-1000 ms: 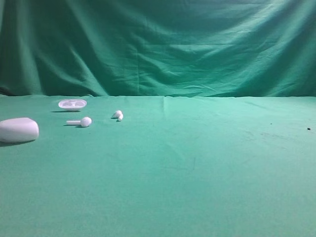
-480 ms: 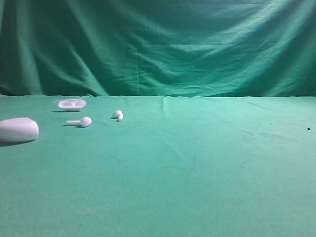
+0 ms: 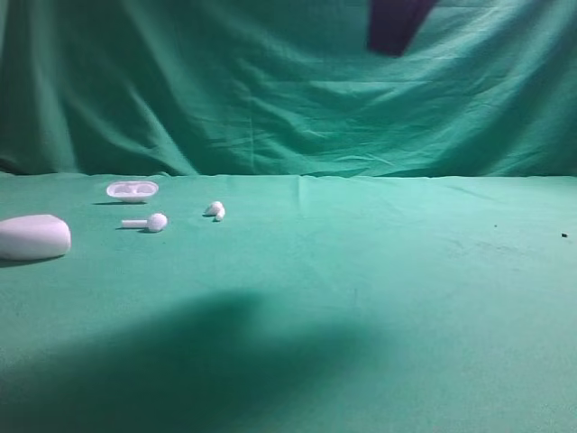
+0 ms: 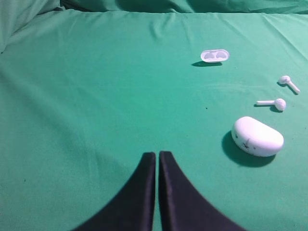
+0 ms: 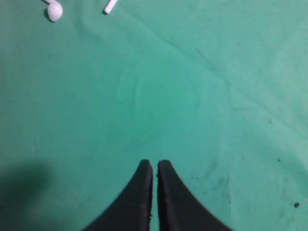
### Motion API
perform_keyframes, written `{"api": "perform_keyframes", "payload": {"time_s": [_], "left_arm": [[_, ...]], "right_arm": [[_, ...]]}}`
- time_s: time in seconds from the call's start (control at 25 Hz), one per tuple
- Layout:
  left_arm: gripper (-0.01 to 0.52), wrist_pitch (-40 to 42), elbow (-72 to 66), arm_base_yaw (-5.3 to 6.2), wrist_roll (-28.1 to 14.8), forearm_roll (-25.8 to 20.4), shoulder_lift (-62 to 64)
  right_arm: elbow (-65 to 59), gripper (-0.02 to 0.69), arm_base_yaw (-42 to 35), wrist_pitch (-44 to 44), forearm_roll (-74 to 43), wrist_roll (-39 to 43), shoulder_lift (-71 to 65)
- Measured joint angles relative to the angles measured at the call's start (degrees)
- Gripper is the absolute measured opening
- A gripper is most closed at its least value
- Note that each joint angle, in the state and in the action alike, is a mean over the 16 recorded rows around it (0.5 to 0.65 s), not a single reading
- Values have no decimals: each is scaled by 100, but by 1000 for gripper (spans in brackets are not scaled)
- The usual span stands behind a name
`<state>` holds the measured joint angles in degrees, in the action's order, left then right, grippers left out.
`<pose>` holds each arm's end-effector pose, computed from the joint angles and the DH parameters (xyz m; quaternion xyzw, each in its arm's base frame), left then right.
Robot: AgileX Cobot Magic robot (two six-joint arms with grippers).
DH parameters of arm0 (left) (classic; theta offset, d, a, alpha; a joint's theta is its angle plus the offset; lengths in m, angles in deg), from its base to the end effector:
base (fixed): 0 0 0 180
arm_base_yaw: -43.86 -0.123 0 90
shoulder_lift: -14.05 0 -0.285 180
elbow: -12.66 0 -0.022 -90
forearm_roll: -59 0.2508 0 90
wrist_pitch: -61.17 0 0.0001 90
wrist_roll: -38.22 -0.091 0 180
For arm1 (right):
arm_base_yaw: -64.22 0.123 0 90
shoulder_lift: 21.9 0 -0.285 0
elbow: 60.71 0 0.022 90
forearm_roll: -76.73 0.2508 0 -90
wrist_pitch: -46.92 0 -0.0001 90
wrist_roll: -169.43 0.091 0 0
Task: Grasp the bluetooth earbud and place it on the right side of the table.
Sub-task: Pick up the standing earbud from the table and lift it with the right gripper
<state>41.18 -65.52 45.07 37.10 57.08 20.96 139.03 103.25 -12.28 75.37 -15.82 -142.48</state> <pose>0.0529 -0.0022 0.1769 0.0071 0.7937 -0.0146 0.6081 0.3324 0.2671 0.2573 -0.3750 0.9106 0.0397 0.1690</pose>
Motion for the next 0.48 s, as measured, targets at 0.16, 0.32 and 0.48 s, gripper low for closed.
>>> {"api": "perform_keyframes", "payload": {"time_s": [0.16, 0.32, 0.48], "left_arm": [[0, 0, 0, 0, 0, 0, 0], [0, 0, 0, 0, 0, 0, 0], [0, 0, 0, 0, 0, 0, 0]], "right_arm": [[773, 138, 118, 28, -14, 45, -716], [1437, 255, 192, 54, -40, 152, -1330], [2002, 377, 227, 9, -74, 290, -1852]]}}
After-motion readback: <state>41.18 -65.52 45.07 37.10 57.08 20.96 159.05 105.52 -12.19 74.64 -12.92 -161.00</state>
